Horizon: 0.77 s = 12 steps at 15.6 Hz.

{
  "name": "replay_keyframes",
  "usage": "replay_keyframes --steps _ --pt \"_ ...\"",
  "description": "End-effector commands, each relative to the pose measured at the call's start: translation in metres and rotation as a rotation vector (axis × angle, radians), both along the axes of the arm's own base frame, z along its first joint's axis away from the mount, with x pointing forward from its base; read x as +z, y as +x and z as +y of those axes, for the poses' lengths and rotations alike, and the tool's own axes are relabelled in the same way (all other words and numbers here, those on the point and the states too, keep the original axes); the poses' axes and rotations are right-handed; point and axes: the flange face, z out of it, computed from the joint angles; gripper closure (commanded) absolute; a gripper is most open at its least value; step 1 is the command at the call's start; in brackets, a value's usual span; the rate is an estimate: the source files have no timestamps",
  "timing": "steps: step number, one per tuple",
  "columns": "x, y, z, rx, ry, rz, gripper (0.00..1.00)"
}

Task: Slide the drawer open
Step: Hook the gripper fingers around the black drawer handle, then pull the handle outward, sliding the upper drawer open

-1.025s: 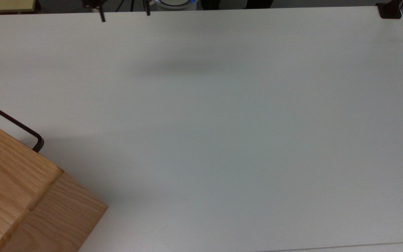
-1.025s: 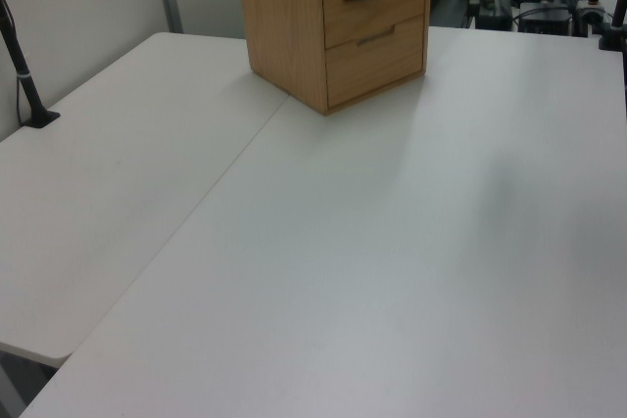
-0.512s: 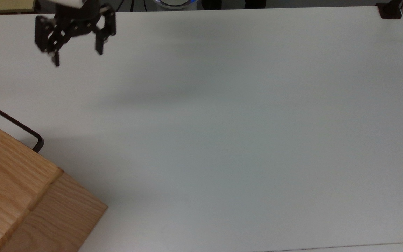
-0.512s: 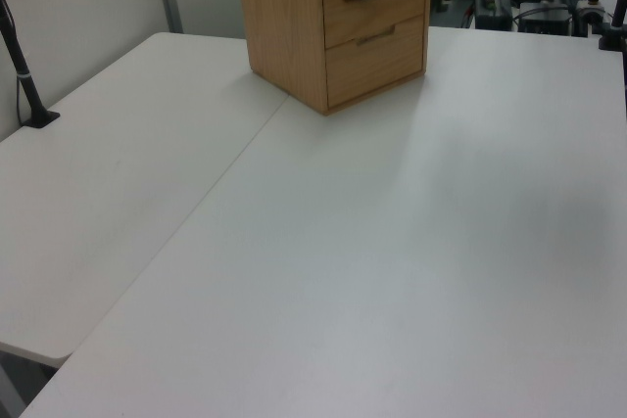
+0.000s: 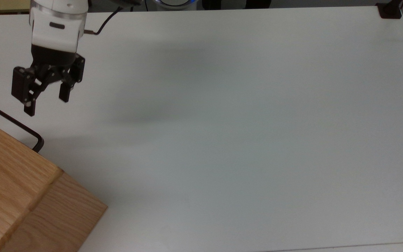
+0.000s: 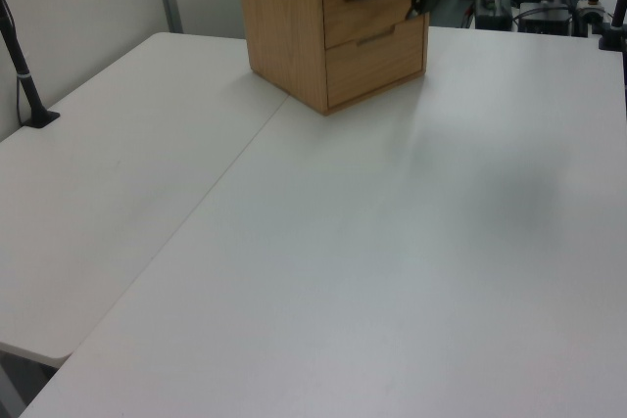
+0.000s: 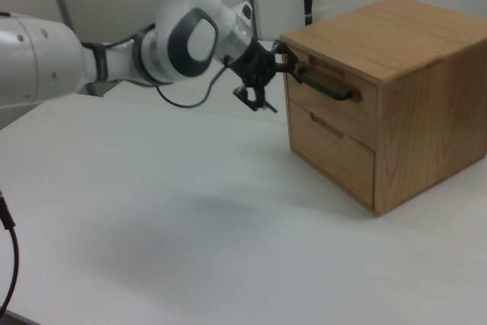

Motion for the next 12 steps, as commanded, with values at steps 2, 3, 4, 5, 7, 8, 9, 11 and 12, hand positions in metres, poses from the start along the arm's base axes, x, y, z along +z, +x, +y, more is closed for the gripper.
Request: replay_keyframes --steps 2,3,4,5,7,8,9,11,12 --pt "-0.023 0.015 -0.023 0.038 -0.051 -0.087 0.21" --pt "-0.024 0.016 -0.03 0.038 -0.058 -0.11 0.21" --pt "-0.023 0.015 -0.035 0.037 -0.066 -0.127 0.21" --pt "-0.021 0.015 -0.038 0.036 -0.069 -0.14 0.21" --pt "-0.014 0.013 -0.038 0.033 -0.066 -0.153 0.21" --pt "-0.013 0.012 -0.036 0.03 -0.063 -0.155 0.21" --pt "-0.008 0.011 -0.035 0.032 -0.064 -0.159 0.21" --pt "-0.006 0.009 -0.036 0.031 -0.065 -0.162 0.21" --pt "-0.005 0.01 -0.035 0.034 -0.066 -0.163 0.21"
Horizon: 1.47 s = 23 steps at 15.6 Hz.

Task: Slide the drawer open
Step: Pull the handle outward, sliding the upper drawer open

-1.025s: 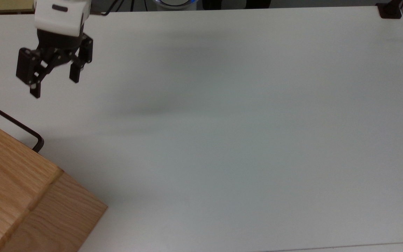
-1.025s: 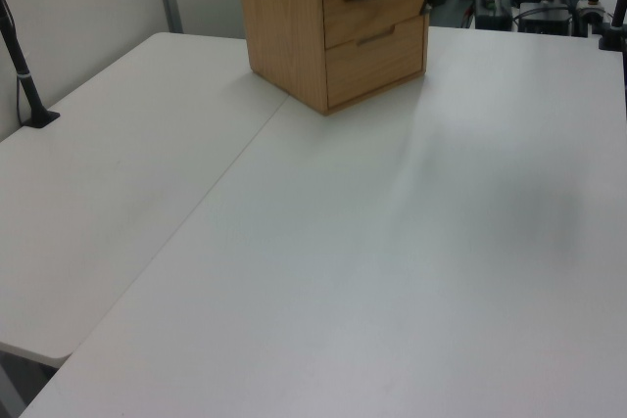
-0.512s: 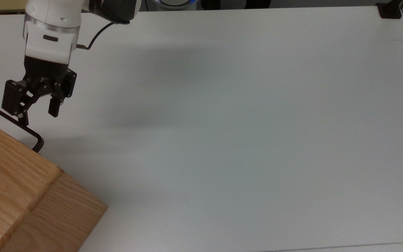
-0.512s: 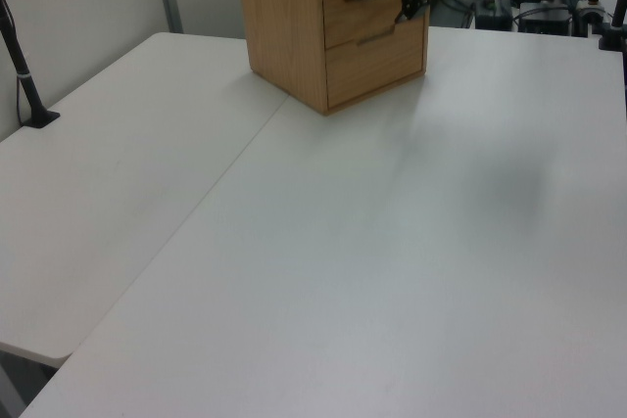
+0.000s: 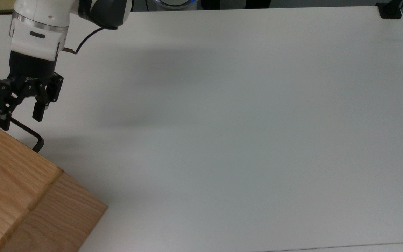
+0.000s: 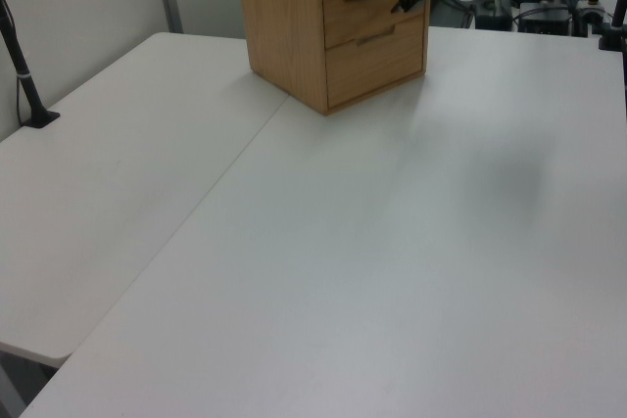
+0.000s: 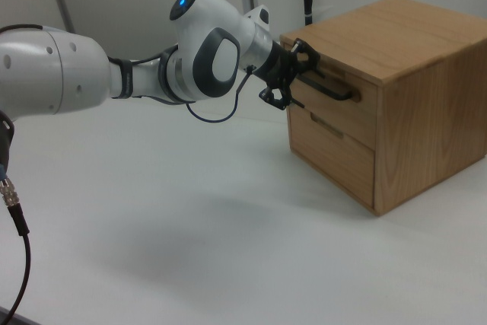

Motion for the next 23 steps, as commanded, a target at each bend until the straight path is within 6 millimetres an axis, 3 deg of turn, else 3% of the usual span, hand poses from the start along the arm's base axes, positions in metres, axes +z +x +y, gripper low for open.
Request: replay_keyframes --steps 1,2,3,6,8,12,17,23 --pt "0.006 -0.004 0.0 0.012 -0.021 -0.004 0.21" --pt "0.006 -0.004 0.0 0.014 -0.024 -0.002 0.29" --pt "0.005 -0.005 0.0 0.015 -0.025 0.0 0.45" --pt "-0.002 -0.006 0.002 0.017 -0.02 0.013 0.78" --pt "0.001 -0.007 0.002 0.015 -0.019 0.009 0.9" --pt "0.016 -0.03 0.006 0.011 0.005 0.003 0.98" --pt "0.029 -0.078 0.023 0.02 0.05 0.022 0.99" --pt "0.064 -0.126 0.076 0.018 0.105 0.207 0.98"
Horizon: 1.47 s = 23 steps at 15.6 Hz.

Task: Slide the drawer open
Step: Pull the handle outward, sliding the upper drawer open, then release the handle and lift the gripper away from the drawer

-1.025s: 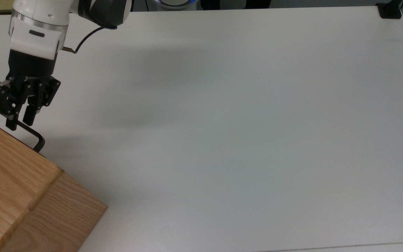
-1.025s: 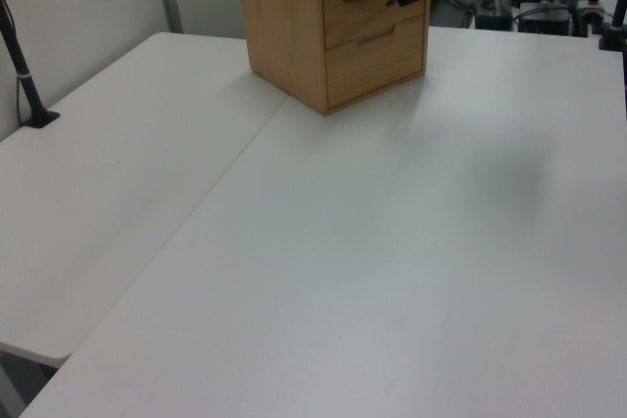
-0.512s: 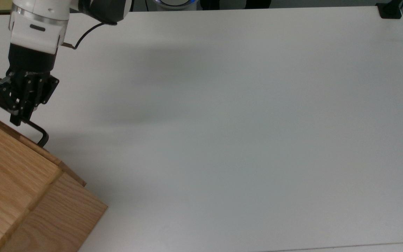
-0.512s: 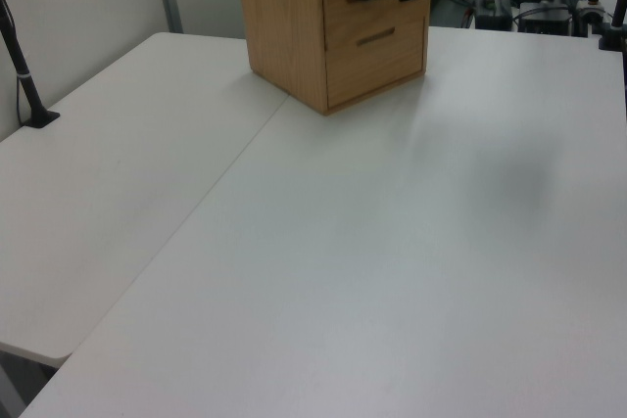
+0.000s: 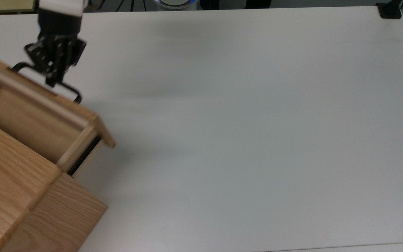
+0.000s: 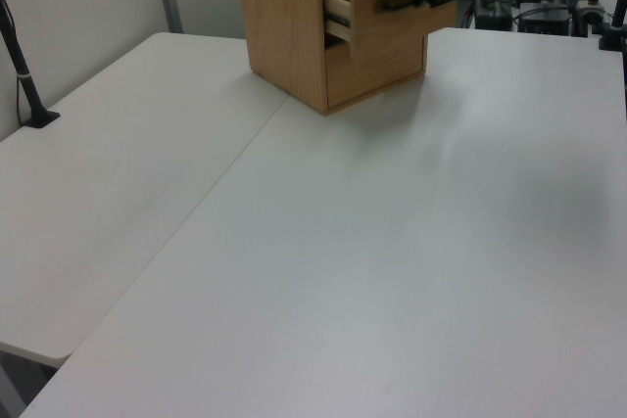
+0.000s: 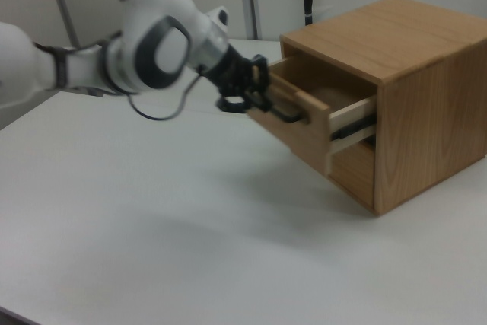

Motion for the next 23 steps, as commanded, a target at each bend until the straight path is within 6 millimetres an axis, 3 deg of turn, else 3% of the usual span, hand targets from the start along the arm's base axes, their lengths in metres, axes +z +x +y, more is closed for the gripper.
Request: replay_keyframes --steps 1,4,9,12,13,14,16,17,19,21,23 --pt "0.041 -0.047 0.04 0.007 0.037 0.08 0.98" --pt "0.045 -0.06 0.057 0.014 0.065 0.156 0.97" --pt "0.036 -0.066 0.076 0.022 0.069 0.245 0.9" --pt "0.035 -0.073 0.092 -0.004 0.16 0.314 0.68" --pt "0.041 -0.075 0.098 -0.046 0.223 0.325 0.53" --pt "0.043 -0.078 0.103 -0.132 0.292 0.337 0.33" --pt "0.054 -0.079 0.12 -0.364 0.389 0.314 0.09" --pt "0.055 -0.075 0.139 -0.498 0.431 0.286 0.0" --pt "0.056 -0.068 0.166 -0.818 0.532 0.199 0.0" --pt "0.058 -0.065 0.17 -1.05 0.591 0.15 0.0" --pt "0.063 -0.068 0.167 -1.122 0.551 0.2 0.0"
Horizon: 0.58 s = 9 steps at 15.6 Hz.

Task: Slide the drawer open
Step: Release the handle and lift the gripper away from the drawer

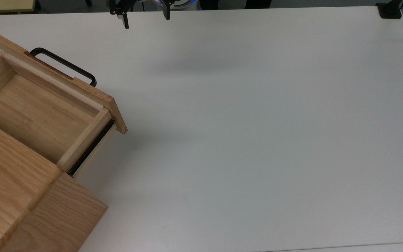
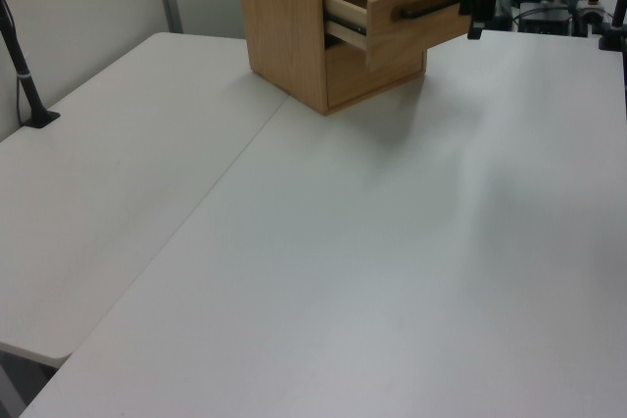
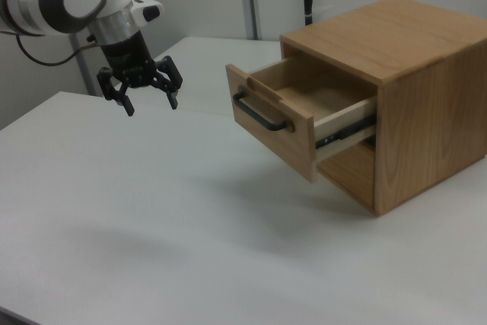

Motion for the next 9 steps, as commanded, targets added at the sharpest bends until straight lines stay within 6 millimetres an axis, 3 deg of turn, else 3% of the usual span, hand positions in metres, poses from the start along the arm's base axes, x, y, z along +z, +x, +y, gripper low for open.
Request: replay_keyframes --steps 1,4,9 --pt "0.016 0.001 0.031 -0.705 0.041 0.086 0.0" --pt "0.02 0.003 0.018 -0.729 0.047 0.099 0.0" --pt "0.018 0.032 0.012 -0.757 0.057 0.088 0.0"
